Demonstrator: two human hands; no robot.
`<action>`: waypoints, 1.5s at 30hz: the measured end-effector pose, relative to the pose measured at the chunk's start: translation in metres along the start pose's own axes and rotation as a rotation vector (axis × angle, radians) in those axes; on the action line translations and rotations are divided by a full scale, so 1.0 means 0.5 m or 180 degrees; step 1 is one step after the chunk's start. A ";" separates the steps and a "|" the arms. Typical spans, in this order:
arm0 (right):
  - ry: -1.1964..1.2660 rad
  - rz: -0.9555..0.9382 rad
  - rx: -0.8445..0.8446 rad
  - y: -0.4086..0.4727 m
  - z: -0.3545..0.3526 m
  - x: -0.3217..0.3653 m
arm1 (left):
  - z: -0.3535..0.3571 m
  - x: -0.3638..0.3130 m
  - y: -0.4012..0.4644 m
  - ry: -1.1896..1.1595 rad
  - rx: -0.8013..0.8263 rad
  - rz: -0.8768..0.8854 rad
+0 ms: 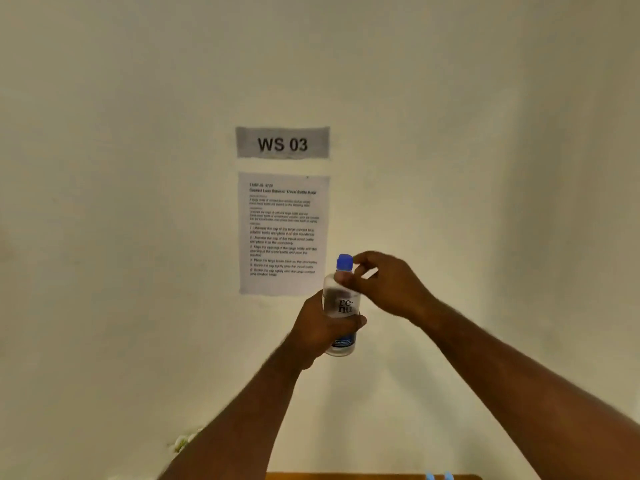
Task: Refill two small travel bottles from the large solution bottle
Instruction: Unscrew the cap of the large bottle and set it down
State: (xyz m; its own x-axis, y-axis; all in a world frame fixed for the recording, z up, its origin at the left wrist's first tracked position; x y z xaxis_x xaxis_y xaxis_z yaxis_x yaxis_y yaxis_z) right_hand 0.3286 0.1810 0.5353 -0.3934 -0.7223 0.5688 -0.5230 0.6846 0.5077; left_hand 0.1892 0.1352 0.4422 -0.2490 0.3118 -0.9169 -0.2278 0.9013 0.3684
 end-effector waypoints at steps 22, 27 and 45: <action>-0.0042 -0.0474 0.0966 0.048 -0.227 0.150 | 0.081 -0.138 0.027 0.0013 -0.0166 0.0110; -0.0984 -0.0597 0.0398 0.055 -0.222 0.175 | 0.074 -0.147 0.022 0.0073 -0.0162 0.0157; -0.0886 -0.0812 0.0595 0.059 -0.205 0.187 | 0.065 -0.154 0.009 -0.0003 -0.0162 0.0216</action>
State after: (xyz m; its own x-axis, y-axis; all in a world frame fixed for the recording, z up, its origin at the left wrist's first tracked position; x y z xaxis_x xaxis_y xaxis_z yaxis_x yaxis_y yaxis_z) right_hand 0.3540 0.1437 0.6699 -0.4094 -0.8828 0.2306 -0.7482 0.4694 0.4689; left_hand 0.2380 0.1253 0.5095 -0.2645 0.3721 -0.8897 -0.2579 0.8617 0.4370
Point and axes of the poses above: each hand's wrist, its own y-axis towards the middle knuckle, its own z-axis out of the palm, x = y × z, the point moved 5 cm from there along y, towards the middle knuckle, and after that the axes turned 1 degree about -z, right-handed, at the moved point
